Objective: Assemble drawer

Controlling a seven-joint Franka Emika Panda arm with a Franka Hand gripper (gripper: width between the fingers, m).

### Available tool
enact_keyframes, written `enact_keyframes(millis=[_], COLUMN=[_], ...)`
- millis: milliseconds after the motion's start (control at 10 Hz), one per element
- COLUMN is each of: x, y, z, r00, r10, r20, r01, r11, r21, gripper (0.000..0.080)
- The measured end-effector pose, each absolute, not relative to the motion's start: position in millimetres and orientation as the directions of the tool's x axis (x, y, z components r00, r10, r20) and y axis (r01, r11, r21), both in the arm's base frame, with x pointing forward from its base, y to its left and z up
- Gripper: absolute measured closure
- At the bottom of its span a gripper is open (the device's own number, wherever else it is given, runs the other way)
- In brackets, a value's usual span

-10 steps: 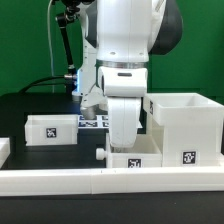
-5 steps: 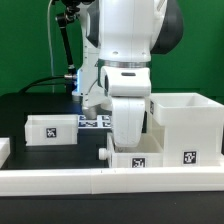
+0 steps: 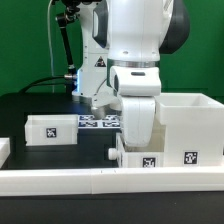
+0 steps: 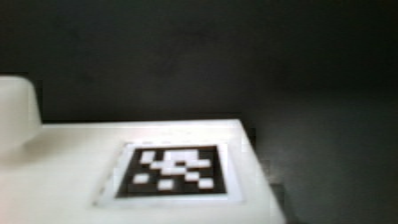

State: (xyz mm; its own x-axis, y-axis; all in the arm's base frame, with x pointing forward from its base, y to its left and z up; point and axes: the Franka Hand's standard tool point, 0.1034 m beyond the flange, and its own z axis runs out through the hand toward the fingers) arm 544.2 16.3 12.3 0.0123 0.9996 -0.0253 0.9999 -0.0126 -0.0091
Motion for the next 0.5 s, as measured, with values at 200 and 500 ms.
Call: enact_keyframes(millis=[200, 500], x=[543.5, 545.0], y=[14.7, 14.4], z=[11.6, 15.8], r00=[0.015, 0.033], r10=[1.0, 0.999], r20=[-0.026, -0.026], r01=[1.0, 0.999], r11=[-0.016, -0.033], r21=[-0.011, -0.008], gripper=[0.0758, 0.0665])
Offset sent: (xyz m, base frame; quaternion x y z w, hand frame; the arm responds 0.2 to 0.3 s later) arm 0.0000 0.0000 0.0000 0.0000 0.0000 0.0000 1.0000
